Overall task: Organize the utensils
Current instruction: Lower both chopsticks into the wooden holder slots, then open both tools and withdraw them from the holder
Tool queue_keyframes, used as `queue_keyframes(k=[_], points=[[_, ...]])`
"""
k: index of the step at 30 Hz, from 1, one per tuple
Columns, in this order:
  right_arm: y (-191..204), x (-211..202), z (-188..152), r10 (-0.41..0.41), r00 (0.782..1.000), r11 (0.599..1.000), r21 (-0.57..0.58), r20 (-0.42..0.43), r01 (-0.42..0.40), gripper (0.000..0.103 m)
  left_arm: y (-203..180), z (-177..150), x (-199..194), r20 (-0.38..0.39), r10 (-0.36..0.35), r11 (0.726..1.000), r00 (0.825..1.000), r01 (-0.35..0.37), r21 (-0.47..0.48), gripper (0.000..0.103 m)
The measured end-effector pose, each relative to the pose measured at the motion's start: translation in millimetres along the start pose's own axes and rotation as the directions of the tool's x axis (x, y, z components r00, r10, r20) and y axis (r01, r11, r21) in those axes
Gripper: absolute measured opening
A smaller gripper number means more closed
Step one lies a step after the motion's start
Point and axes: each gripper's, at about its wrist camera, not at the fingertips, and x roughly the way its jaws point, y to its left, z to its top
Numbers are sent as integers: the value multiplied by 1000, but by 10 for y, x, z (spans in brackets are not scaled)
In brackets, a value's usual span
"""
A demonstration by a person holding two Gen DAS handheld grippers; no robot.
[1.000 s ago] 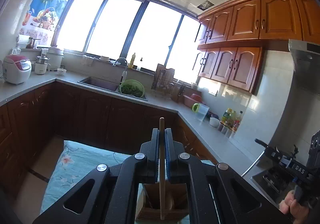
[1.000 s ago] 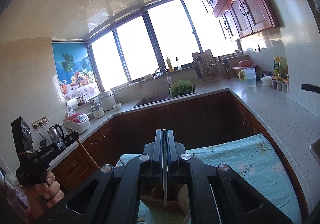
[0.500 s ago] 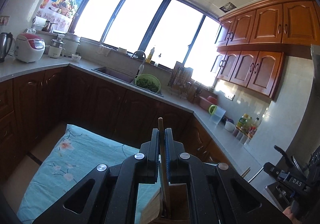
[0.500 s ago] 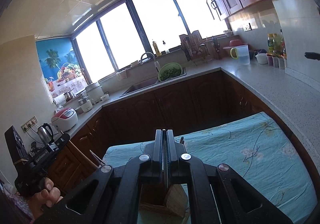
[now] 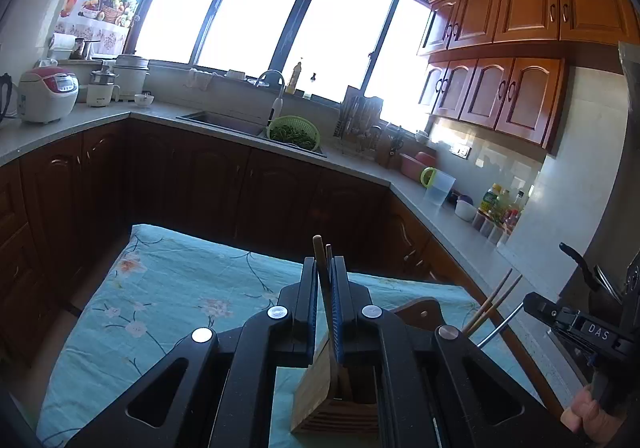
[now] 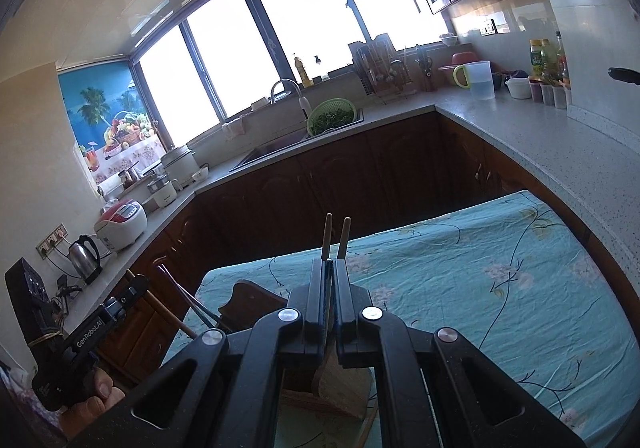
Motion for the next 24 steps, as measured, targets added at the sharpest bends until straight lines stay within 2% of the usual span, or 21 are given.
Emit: queue_keyframes(k=[4, 7, 8, 9, 10, 11, 13, 15, 17, 18, 24], points=[[6, 3, 3, 1, 1000, 1000, 7, -2, -1, 4, 12, 48, 55, -5, 9, 1000, 1000, -9, 8, 6], [-4, 8, 14, 3, 1000, 1000, 9, -6, -3, 9, 24, 87, 69, -21, 11, 1000, 1000, -11, 3, 7], [-3, 5, 18, 8, 1000, 1000, 13, -6, -8, 13, 35, 108, 60, -25, 6, 1000, 1000, -6, -4, 13], [-8, -1, 22, 11, 1000, 1000, 20, -5, -11, 20, 42, 127, 28, -24, 3, 1000, 1000, -3, -14, 26], [-16, -23, 27, 29, 1000, 999, 30, 1, -29, 44, 47, 138, -11, -15, 9, 1000, 1000, -10, -25, 36], [-35, -58, 32, 45, 999, 998, 40, 14, -46, 66, 60, 146, -61, 0, 12, 999, 1000, -12, -33, 50], [-56, -168, 38, 56, 997, 997, 52, 53, -58, 77, 63, 166, -171, 21, 16, 999, 1000, -15, -30, 54], [-75, -297, 50, 65, 994, 996, 59, 83, -70, 83, 75, 162, -261, 19, 19, 999, 1000, -18, -28, 67], [-98, -420, 38, 73, 992, 994, 69, 107, -80, 99, 95, 129, -374, 26, 25, 999, 999, -24, -30, 76], [-112, -488, 23, 74, 990, 994, 71, 123, -83, 100, 98, 102, -435, 27, 31, 999, 999, -30, -31, 80], [-175, -816, -126, 72, 988, 994, 67, 134, -82, 100, 57, -77, -770, 4, 16, 1000, 1000, -16, -16, 81]])
